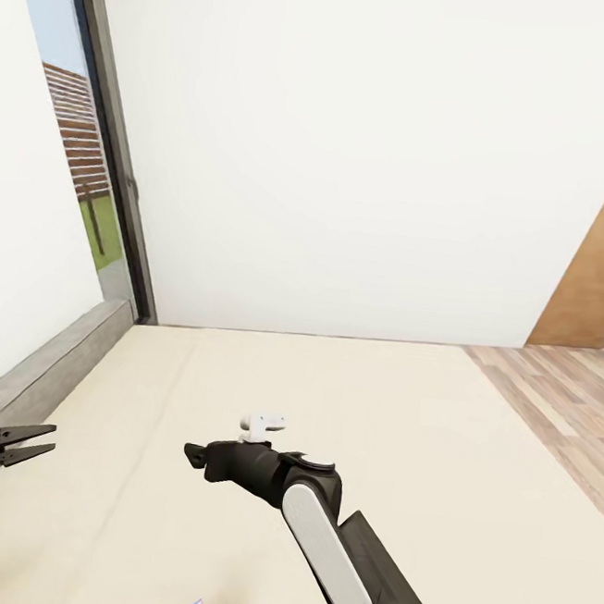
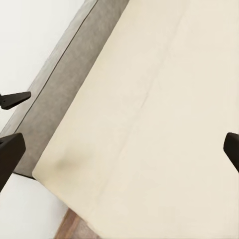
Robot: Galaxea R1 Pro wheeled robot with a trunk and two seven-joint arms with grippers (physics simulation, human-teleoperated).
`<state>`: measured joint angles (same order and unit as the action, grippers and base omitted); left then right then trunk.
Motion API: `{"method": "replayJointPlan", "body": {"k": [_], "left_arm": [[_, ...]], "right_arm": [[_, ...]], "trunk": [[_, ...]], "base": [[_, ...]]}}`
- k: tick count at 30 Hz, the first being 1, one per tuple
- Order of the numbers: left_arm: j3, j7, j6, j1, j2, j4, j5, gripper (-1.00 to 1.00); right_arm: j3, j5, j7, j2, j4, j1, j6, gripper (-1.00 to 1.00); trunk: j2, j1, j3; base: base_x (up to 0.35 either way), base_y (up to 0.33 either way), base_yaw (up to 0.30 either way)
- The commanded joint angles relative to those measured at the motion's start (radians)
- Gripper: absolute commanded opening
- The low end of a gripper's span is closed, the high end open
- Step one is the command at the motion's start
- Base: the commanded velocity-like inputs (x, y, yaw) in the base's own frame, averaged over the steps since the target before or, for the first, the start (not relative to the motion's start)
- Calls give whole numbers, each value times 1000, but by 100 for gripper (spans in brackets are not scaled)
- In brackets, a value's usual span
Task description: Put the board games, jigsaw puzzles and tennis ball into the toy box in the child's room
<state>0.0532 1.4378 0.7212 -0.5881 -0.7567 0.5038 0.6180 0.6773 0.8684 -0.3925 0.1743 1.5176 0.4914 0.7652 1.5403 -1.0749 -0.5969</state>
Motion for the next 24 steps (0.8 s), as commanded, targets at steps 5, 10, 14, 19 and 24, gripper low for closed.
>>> {"method": "replayJointPlan", "body": {"k": [5, 10, 14, 19, 24], "left_arm": [[6, 3, 11, -1, -1, -1, 6, 100], [5, 3, 10, -1, -1, -1, 6, 100], [6, 3, 11, -1, -1, -1, 6, 100], [6, 3, 12, -1, -1, -1, 6, 100], [5, 3, 10, -1, -1, -1, 6, 100]], "right_arm": [[1, 10, -11, 0, 1, 1, 1, 100], [2, 10, -11, 0, 1, 1, 1, 100], [2, 10, -11, 0, 0, 1, 1, 100], [1, 10, -10, 0, 0, 1, 0, 100], [2, 10, -10, 0, 0, 1, 0, 100]], "trunk": [[1, 0, -1], [1, 0, -1], [1, 0, -1], [1, 0, -1], [1, 0, 1]], "base": [[-6, 100, -20], [-2, 117, -5], [0, 116, -1], [0, 218, -53], [0, 95, -106]]}}
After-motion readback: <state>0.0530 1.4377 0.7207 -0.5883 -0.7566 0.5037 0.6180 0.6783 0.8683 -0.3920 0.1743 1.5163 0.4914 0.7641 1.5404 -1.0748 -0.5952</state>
